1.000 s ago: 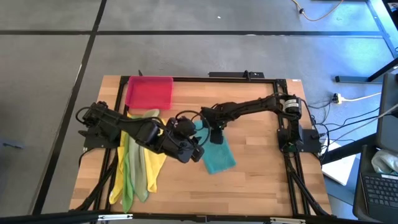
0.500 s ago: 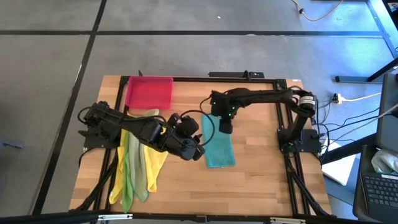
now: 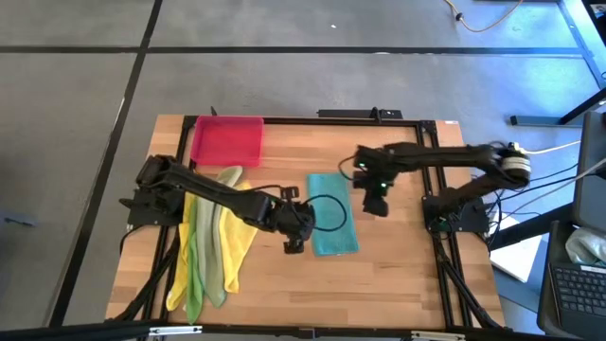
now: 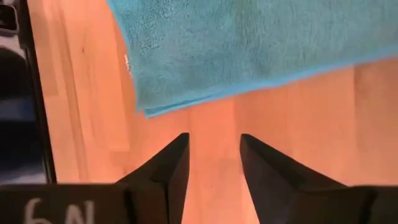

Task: Fold microfiber towels
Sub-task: Fold the blue microfiber towel

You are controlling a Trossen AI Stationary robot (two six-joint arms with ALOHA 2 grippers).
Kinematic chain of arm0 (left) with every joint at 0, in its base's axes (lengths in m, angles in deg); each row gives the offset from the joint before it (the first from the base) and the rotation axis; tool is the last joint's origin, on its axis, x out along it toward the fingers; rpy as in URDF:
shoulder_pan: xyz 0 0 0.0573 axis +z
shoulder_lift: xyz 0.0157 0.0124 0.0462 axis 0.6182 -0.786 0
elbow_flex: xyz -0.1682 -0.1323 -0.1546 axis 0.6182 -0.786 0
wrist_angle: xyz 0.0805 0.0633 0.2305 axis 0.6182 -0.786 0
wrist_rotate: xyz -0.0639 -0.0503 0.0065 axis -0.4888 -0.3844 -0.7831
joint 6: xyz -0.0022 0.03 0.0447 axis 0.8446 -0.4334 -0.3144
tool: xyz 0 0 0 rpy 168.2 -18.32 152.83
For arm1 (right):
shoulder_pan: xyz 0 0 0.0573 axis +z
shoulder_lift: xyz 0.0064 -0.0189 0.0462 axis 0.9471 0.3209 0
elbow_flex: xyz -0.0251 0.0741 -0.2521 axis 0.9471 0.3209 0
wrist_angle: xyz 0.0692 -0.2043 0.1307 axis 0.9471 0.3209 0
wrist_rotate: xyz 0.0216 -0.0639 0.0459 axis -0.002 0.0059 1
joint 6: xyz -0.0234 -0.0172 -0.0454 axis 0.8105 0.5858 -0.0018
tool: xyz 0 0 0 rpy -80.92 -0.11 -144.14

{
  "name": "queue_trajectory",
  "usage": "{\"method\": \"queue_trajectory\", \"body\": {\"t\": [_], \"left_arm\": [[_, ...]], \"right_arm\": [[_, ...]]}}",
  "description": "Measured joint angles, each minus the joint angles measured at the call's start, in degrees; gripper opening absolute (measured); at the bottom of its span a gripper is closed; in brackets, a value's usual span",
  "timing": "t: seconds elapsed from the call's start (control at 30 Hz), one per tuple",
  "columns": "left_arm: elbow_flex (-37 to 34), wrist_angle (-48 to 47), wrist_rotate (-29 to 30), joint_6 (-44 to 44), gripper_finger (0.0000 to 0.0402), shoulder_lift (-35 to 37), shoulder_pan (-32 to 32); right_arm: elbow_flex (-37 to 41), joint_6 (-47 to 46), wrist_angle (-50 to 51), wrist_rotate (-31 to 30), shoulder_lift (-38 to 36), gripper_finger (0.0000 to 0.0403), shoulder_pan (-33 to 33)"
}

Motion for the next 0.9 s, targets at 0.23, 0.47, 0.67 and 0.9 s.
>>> {"method": "queue_trajectory", "body": {"t": [0.23,0.47,0.67,0.9], "left_arm": [[-5.24,12.00,-12.11,-19.11,0.0135,-2.74,2.15],[-5.32,15.54,-15.98,-38.72,0.0135,-7.46,0.91],[-5.30,19.88,-15.56,-49.77,0.0135,-11.19,-0.04],[-5.38,19.04,-16.41,-55.96,0.0135,-14.10,-0.12]], "right_arm": [[9.75,-17.32,-9.84,-2.03,-18.16,0.0145,6.64],[14.30,-35.00,-12.49,-11.76,-28.81,0.0145,15.38],[15.11,-46.77,-12.67,-19.84,-31.36,0.0145,22.32],[15.11,-54.14,-12.72,-24.62,-31.34,0.0145,28.32]]}}
